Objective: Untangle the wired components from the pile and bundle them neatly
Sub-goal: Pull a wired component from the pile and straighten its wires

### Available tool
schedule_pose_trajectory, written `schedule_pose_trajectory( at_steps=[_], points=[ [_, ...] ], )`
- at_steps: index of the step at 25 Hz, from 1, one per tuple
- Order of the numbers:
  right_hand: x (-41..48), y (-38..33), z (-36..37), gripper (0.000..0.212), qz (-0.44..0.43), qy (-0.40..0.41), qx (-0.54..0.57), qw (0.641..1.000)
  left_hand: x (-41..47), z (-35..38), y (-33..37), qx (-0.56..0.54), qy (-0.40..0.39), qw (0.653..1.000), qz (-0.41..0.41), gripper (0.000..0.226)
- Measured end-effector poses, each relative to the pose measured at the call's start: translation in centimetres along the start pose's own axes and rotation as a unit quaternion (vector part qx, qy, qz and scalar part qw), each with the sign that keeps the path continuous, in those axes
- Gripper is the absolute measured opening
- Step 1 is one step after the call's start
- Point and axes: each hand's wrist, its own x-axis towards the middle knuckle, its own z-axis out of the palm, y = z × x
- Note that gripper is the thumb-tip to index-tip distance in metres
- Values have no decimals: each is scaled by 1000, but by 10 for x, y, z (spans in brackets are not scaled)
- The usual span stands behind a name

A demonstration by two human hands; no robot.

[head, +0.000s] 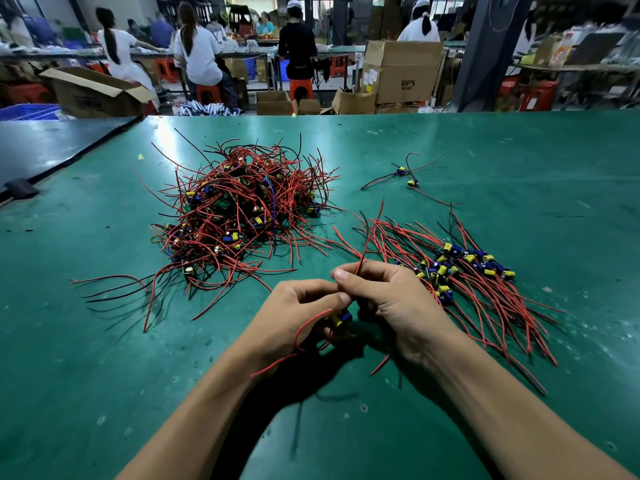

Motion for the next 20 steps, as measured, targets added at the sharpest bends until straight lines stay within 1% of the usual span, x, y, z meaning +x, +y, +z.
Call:
schedule_pose_trajectory(
  at_steps=[2, 3, 5, 7, 9, 10, 12, 15, 18, 20],
  points=[
    [-2, 1, 1, 12, -65, 27, -74, 995, -1, -1, 1, 4, -20, 1000, -4, 9],
    [-2, 2, 2, 15, -106, 42, -124, 986, -1, -1, 2, 8, -27, 1000, -6, 8],
    [-1, 1, 1, 21, -178, 75, -218, 957, -3, 0, 4, 14, -36, 999, -12, 7],
    [-1, 0, -1, 27, -222, 99, -261, 934, -5, 0, 6, 18, -44, 999, -14, 6],
    [0, 0, -2, 34, -236, 116, -264, 928, -5, 0, 8, 15, -46, 999, -14, 6],
    [0, 0, -1, 37, -229, 121, -257, 931, -5, 0, 8, 8, -44, 999, -15, 6],
    [2, 0, 1, 37, -185, 115, -199, 955, -5, 3, 8, -2, -36, 999, -18, 4],
    [3, 3, 3, 30, -101, 65, -79, 990, -3, 8, 3, -13, 2, 1000, -19, 13],
    [2, 7, 3, 15, -43, -5, -67, 997, -3, 8, 0, 2, 32, 999, 9, 17],
    [2, 6, 2, 14, -44, -11, -86, 995, -3, 7, -2, 13, 35, 999, 11, 17]
  ],
)
